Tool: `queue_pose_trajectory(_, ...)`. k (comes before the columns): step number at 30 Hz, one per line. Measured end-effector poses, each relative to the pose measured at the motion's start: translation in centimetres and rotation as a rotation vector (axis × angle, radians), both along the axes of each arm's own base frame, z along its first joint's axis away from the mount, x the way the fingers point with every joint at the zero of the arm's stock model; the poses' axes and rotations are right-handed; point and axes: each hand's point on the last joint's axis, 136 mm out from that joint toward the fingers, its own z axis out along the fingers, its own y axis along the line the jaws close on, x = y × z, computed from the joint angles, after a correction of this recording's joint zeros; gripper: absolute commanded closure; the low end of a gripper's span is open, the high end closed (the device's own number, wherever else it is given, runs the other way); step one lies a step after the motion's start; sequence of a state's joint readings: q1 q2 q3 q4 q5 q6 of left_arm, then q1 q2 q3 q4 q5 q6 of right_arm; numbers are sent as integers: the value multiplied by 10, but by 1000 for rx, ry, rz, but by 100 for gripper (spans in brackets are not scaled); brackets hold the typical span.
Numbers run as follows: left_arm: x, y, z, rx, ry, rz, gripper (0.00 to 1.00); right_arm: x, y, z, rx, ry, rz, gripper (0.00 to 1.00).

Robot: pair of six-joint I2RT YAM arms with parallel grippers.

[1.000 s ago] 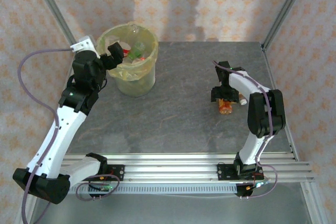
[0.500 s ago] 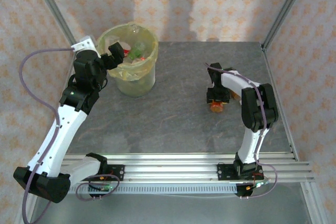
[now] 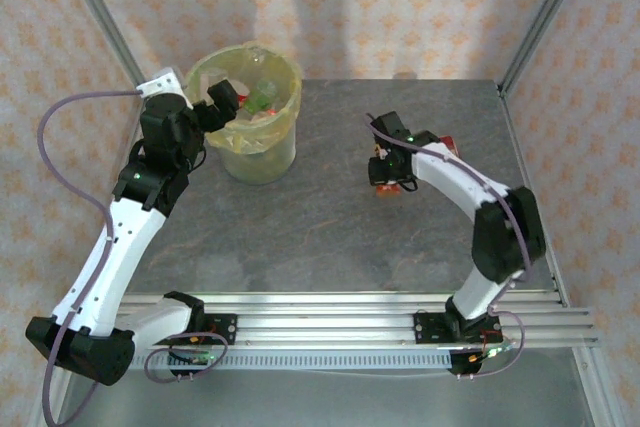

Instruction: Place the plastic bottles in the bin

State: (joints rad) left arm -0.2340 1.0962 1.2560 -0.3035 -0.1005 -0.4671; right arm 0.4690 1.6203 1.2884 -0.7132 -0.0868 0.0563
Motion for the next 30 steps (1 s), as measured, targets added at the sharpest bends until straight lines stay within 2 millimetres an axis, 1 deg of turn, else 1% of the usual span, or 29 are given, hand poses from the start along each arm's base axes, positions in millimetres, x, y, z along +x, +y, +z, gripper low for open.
queue_pose_trajectory(3,1,-8,0,-15,1,-40,0,-6,26,45,102,-137,75,63)
queue_pose_trajectory(6,2,-20,0,-38,6,-105,0,-17,52,84,217,-248,163,62)
queue_pose_trajectory(8,4,-31,1,-64,8,-160,0,-25,68,102,281,-299,223,61)
queue_pose_trajectory(11,8,-50,3,-117,3,-244,0,-36,90,121,360,-346,308,61)
queue_pose_trajectory(13,10,-66,3,-142,8,-305,0,-41,105,129,402,-364,362,60)
queue_pose_trajectory(16,11,-95,5,-160,19,-403,0,-51,123,138,453,-377,434,61)
queue_pose_trajectory(18,11,-116,11,-157,16,-473,0,-58,133,143,479,-382,474,61)
queue_pose_trajectory(21,9,-139,23,-141,1,-552,0,-66,143,147,505,-384,519,61)
queue_pose_trajectory(24,8,-155,32,-125,-14,-608,0,-72,151,153,525,-390,551,60)
queue_pose_trajectory(26,10,-160,36,-119,-19,-628,0,-75,156,157,535,-395,567,60)
queue_pose_trajectory(29,14,-166,33,-108,-7,-643,0,-77,161,162,547,-403,587,60)
queue_pose_trajectory(30,16,-168,31,-107,0,-645,2,-77,162,163,550,-404,592,60)
